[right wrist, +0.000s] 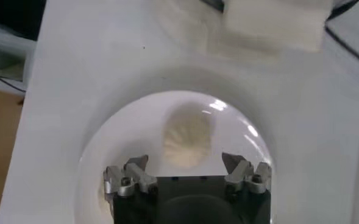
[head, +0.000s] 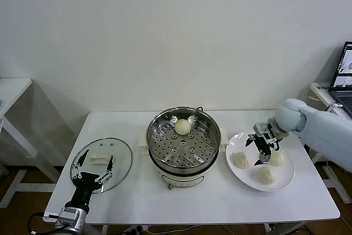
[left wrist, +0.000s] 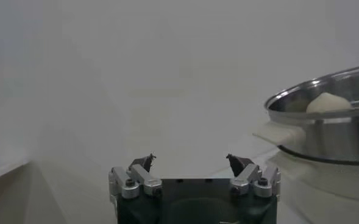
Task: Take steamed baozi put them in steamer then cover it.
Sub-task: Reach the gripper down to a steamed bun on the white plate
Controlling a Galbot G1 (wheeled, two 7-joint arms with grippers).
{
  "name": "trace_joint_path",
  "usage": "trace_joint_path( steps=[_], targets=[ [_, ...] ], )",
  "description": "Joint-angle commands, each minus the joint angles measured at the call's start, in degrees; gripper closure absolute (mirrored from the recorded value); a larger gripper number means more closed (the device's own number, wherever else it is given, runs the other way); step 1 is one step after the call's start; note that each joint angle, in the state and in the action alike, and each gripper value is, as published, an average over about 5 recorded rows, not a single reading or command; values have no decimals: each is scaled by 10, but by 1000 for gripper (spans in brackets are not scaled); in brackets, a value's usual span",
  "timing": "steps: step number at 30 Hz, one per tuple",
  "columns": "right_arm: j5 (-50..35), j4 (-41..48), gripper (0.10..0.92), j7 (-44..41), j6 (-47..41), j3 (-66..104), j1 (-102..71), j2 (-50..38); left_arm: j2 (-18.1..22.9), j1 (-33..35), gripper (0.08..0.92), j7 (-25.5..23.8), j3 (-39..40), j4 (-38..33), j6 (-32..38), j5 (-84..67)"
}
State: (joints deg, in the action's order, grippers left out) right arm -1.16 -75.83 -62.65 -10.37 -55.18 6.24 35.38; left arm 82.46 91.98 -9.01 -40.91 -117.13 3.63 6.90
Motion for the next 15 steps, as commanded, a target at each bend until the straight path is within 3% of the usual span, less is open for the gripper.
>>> trace_joint_path(
  steps=[1, 15],
  targets=[
    [25, 44, 203, 22, -19, 57, -76, 29, 1, -5, 177, 0, 1, 14, 1, 3],
    [38, 72, 203, 26, -15, 68, -83, 60, 0, -4, 177, -1, -3, 14, 2, 3]
  ],
)
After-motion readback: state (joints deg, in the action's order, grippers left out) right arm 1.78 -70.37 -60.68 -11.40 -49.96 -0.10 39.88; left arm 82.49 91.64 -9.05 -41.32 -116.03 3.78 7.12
